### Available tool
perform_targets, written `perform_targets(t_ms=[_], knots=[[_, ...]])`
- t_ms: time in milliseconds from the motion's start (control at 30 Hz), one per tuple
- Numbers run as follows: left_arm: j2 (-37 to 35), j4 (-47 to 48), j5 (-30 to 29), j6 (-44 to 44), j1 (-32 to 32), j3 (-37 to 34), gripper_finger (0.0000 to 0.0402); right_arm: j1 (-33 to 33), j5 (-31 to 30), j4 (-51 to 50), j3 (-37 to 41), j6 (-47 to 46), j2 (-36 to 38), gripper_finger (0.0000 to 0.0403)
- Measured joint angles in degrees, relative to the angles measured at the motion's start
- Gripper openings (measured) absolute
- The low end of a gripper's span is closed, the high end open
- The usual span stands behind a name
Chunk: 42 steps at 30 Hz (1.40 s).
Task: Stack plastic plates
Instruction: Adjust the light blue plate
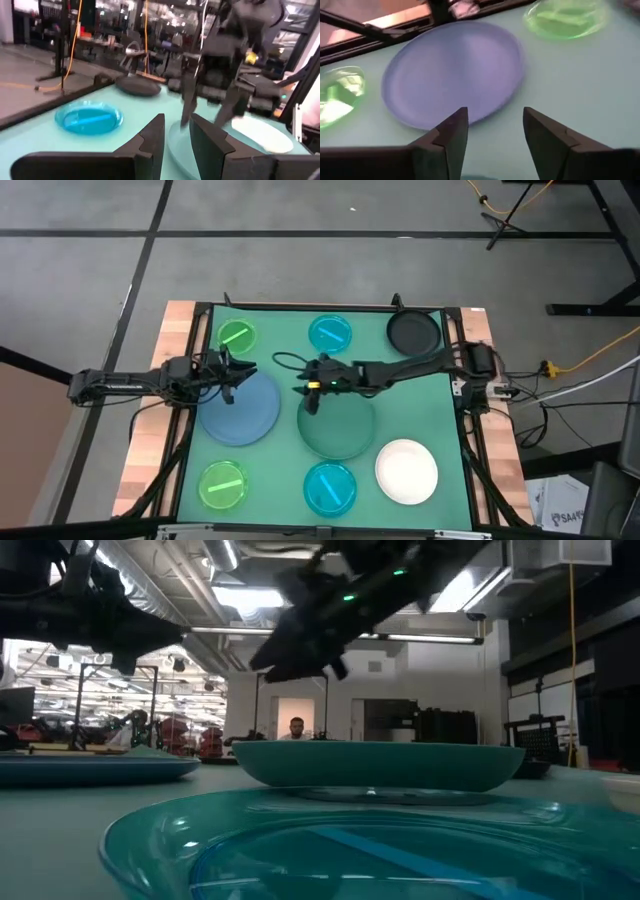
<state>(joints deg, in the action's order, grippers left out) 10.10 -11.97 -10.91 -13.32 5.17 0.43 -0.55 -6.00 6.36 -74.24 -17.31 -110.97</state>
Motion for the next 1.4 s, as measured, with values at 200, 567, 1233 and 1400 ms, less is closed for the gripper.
perform_targets(t_ms=[200, 567, 1233, 1400], knots=[[-0.05, -2.43, 0.06, 5.18, -1.31, 0.0, 0.0085, 1.51, 4.38, -6.23, -12.08, -4.81, -10.28, 0.0183], [-0.03, -2.95, 0.29, 6.42, -1.91, 0.0, 0.0085, 5.26, 9.69, -7.42, -21.46, -11.66, -22.61, 0.0183], [-0.02, -3.08, -0.1, 6.26, -1.91, 0.0, 0.0085, 5.48, 13.27, 3.48, -22.1, -17.3, -27.67, 0.0183], [0.03, -3.16, -0.43, 6.01, -1.91, 0.0, 0.0085, 5.41, 11.92, 2.56, -22.2, -16.34, -27.83, 0.0169]])
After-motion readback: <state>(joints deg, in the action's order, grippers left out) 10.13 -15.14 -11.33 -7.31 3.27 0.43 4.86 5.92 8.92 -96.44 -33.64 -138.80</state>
